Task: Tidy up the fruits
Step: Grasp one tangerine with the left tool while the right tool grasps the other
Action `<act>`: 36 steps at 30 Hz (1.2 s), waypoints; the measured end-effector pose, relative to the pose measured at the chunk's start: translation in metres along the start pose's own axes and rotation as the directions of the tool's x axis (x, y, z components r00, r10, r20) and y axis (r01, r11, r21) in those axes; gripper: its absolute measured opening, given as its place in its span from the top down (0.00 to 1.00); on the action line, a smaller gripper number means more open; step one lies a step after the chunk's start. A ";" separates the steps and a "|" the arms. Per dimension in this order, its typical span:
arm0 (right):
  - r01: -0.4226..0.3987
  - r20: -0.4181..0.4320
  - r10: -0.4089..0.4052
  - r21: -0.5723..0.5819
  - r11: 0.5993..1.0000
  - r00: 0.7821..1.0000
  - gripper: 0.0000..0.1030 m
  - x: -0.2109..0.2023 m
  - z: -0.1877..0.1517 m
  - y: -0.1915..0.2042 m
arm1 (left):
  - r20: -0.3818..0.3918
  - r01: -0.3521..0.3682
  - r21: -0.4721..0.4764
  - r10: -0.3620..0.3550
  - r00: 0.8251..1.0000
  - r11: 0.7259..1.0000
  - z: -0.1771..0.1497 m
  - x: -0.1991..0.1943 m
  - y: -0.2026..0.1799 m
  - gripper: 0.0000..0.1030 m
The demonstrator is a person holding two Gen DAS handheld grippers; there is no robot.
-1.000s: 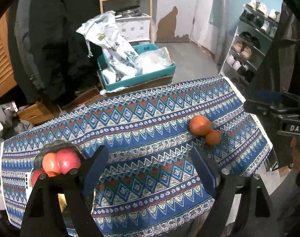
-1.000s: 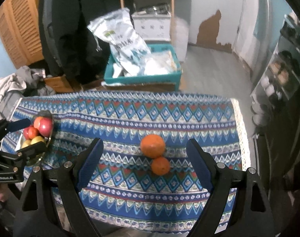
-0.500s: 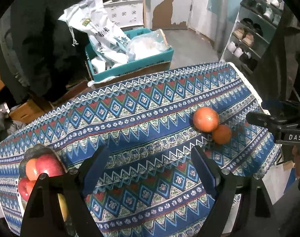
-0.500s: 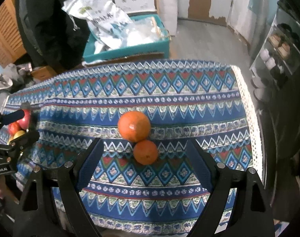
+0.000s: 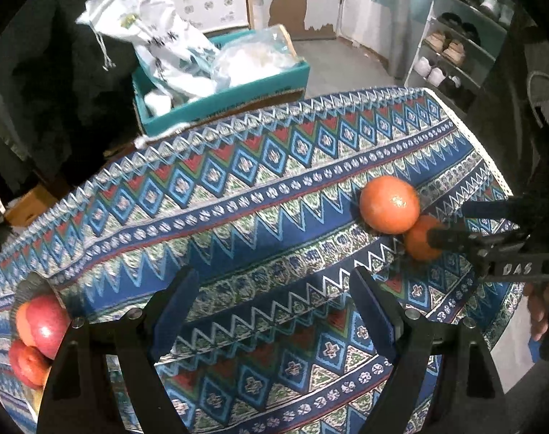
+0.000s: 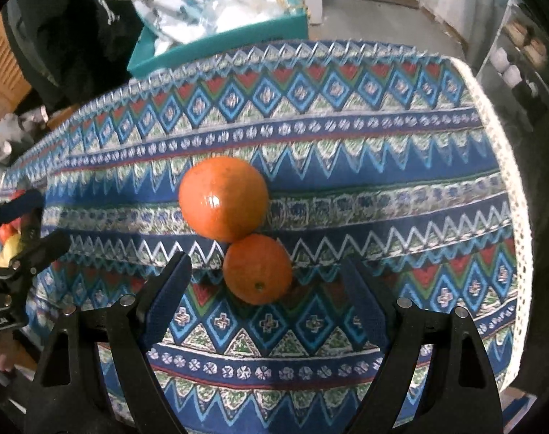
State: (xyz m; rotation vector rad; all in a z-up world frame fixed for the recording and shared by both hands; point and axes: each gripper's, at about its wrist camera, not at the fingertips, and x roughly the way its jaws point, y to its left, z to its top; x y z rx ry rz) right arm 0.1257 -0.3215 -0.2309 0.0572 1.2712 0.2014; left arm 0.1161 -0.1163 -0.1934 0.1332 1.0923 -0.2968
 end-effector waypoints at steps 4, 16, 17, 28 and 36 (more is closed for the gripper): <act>0.007 -0.029 -0.007 -0.020 1.000 1.000 0.23 0.017 -0.003 0.002 | -0.017 -0.003 0.006 0.003 1.000 1.000 -0.004 0.011 -0.003 0.16; -0.003 -0.033 0.003 0.005 1.000 0.999 0.55 0.022 -0.007 -0.003 | -0.030 0.083 -0.046 -0.084 0.996 0.996 0.005 0.021 -0.009 0.16; -0.007 -0.025 0.008 0.022 1.000 1.000 0.55 0.019 -0.007 -0.007 | -0.031 0.093 -0.054 -0.095 0.995 0.994 0.007 0.022 -0.010 0.16; 0.055 0.051 -0.064 0.162 0.985 0.997 0.55 -0.011 -0.001 -0.058 | -0.053 0.209 -0.100 -0.215 0.975 0.973 0.028 0.036 -0.048 0.16; 0.037 0.075 -0.054 0.216 0.976 0.996 0.55 -0.018 -0.006 -0.078 | -0.070 0.229 -0.115 -0.238 0.969 0.967 0.036 0.052 -0.070 0.16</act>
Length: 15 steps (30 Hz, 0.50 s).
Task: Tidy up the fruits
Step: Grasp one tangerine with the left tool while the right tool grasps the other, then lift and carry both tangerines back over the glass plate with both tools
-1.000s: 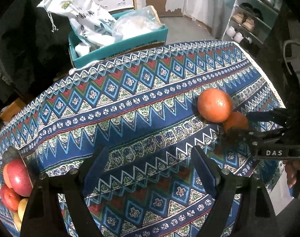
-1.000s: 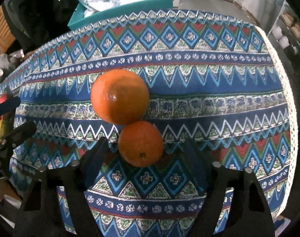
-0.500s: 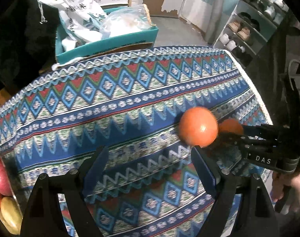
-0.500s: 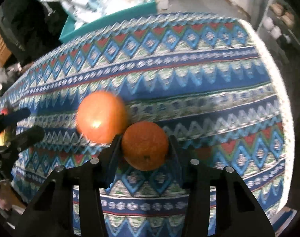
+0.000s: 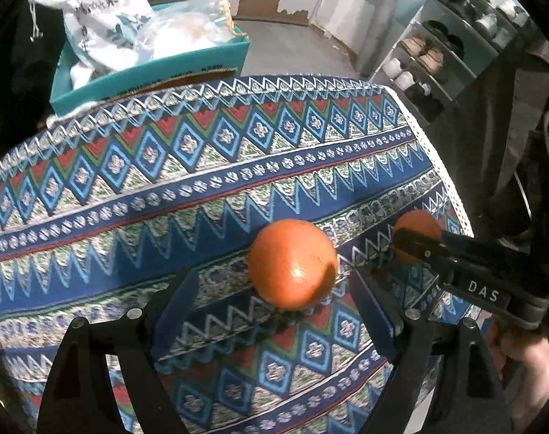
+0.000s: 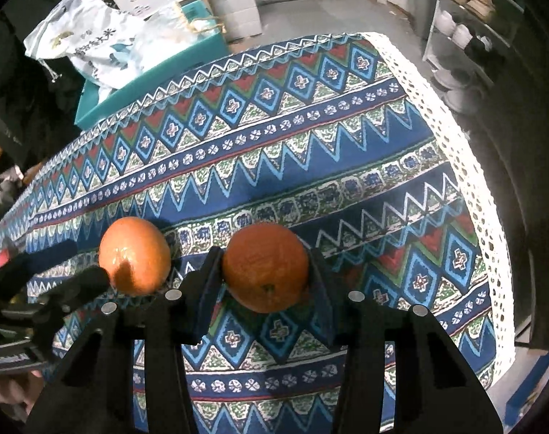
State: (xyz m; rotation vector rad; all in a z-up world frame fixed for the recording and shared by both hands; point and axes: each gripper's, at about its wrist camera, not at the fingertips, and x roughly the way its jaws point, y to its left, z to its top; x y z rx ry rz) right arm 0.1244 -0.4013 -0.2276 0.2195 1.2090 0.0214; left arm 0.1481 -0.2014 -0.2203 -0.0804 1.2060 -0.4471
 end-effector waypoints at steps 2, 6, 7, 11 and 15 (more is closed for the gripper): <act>0.005 0.002 -0.005 -0.003 1.000 1.000 0.55 0.002 0.001 0.001 | -0.004 0.007 -0.007 -0.007 1.000 1.000 0.000 0.004 -0.003 0.16; 0.019 0.006 -0.019 -0.002 1.000 1.000 0.55 0.001 0.002 -0.002 | -0.013 -0.013 0.015 0.013 1.000 1.000 0.002 0.016 -0.011 0.16; 0.016 0.007 -0.016 0.002 1.000 1.000 0.55 0.001 0.002 -0.002 | -0.016 -0.017 0.020 0.017 1.000 1.000 0.002 0.019 -0.012 0.16; 0.014 0.010 -0.014 0.013 1.000 1.000 0.55 0.001 0.003 -0.006 | -0.045 -0.036 0.034 0.037 0.998 0.999 0.002 0.035 -0.016 0.16; 0.012 0.011 -0.012 0.016 1.000 1.000 0.55 0.001 0.002 -0.008 | -0.060 -0.035 0.013 0.035 0.998 0.999 0.003 0.048 -0.017 0.16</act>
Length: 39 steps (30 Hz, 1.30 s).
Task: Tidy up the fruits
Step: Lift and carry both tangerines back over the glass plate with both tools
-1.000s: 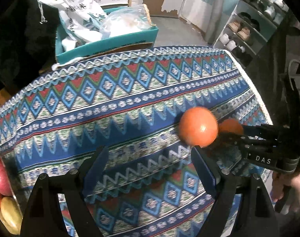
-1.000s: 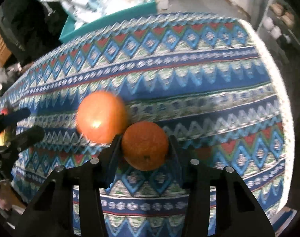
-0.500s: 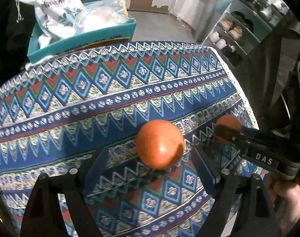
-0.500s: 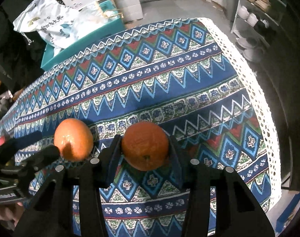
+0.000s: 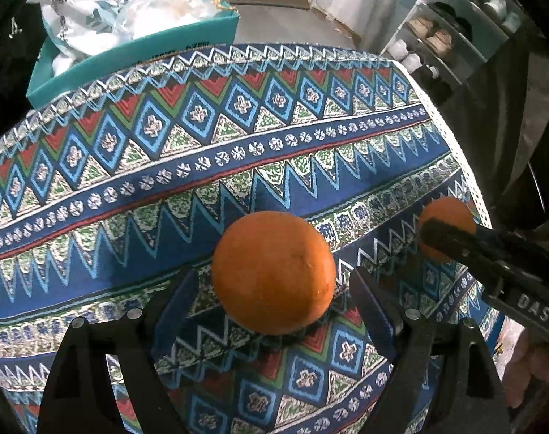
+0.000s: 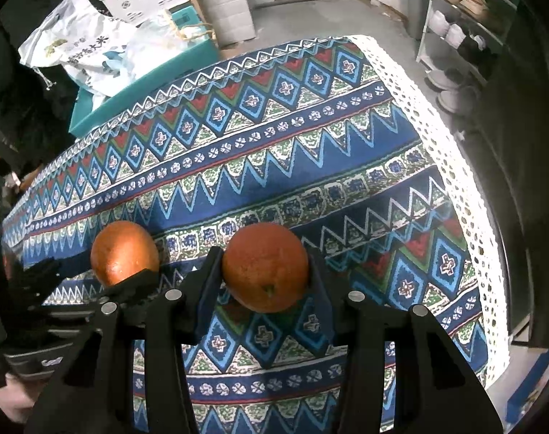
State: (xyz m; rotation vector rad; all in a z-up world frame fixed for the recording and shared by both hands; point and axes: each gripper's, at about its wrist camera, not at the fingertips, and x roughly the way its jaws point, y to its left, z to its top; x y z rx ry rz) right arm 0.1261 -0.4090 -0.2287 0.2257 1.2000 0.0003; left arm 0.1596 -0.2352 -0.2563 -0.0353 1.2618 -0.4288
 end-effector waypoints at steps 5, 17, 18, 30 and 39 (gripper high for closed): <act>-0.004 -0.002 0.004 -0.004 1.000 1.000 0.55 0.001 0.000 0.000 | -0.010 -0.015 -0.003 0.015 1.000 1.000 0.000 0.011 -0.004 0.19; 0.042 0.040 -0.039 -0.075 0.996 0.998 0.55 -0.011 0.003 0.014 | 0.002 -0.064 0.048 0.064 0.998 0.997 -0.003 0.003 -0.006 0.36; 0.045 0.049 -0.041 -0.086 0.995 0.998 0.55 -0.014 0.004 0.017 | 0.010 -0.061 0.046 0.060 0.998 0.997 -0.004 -0.002 -0.002 0.36; 0.044 0.154 -0.016 -0.176 0.983 0.988 0.55 -0.060 0.013 0.055 | 0.146 -0.063 0.034 0.057 0.988 0.997 -0.008 -0.076 0.009 0.36; 0.025 0.220 0.028 -0.232 0.972 0.975 0.55 -0.098 0.014 0.080 | 0.244 -0.062 0.009 0.057 0.968 0.998 -0.010 -0.139 0.018 0.36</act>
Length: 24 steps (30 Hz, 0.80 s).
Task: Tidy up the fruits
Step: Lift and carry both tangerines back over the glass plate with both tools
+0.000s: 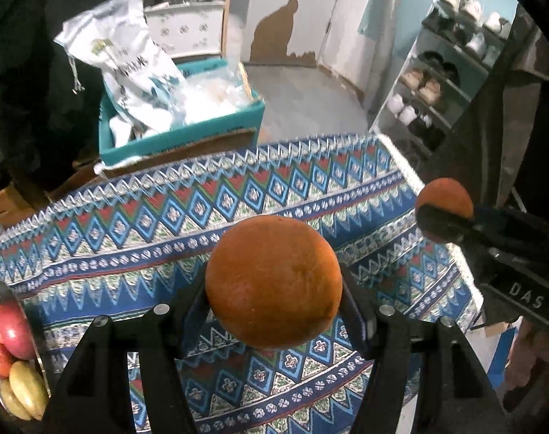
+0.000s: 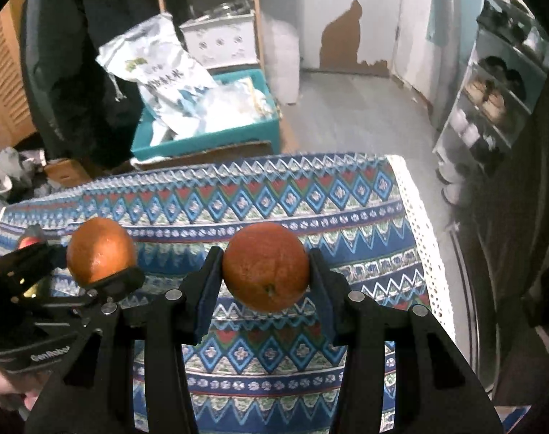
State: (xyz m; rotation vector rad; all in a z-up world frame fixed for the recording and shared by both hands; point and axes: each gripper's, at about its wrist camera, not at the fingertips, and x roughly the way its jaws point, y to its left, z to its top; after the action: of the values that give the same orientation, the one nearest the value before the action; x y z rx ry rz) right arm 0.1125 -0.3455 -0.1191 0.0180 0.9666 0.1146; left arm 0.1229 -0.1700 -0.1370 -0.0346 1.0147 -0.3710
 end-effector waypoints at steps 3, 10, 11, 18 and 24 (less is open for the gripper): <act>-0.014 0.021 0.014 -0.015 1.000 1.000 0.55 -0.011 0.004 0.008 | 0.032 -0.006 0.005 0.005 0.999 1.000 0.003 -0.017 0.001 0.36; -0.040 0.069 0.044 -0.061 0.997 0.997 0.55 -0.035 0.011 0.031 | 0.089 -0.008 -0.004 0.008 0.996 1.000 0.005 -0.061 0.010 0.36; -0.045 0.076 0.050 -0.063 0.997 0.996 0.55 -0.039 0.012 0.035 | 0.101 -0.010 -0.006 0.010 0.995 1.000 0.005 -0.068 0.012 0.36; -0.089 0.120 0.103 -0.120 0.989 0.987 0.55 -0.062 0.019 0.069 | 0.168 -0.033 -0.024 0.036 0.985 0.999 0.003 -0.112 0.032 0.36; -0.127 0.142 0.153 -0.176 0.976 0.978 0.55 -0.079 0.022 0.100 | 0.193 -0.055 -0.056 0.065 0.979 0.997 -0.007 -0.142 0.054 0.36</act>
State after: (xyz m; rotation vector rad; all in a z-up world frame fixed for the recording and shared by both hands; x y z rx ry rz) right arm 0.0775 -0.2538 -0.0351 -0.0574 0.7970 0.3201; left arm 0.0658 -0.0734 -0.0340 -0.0840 0.8291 -0.2808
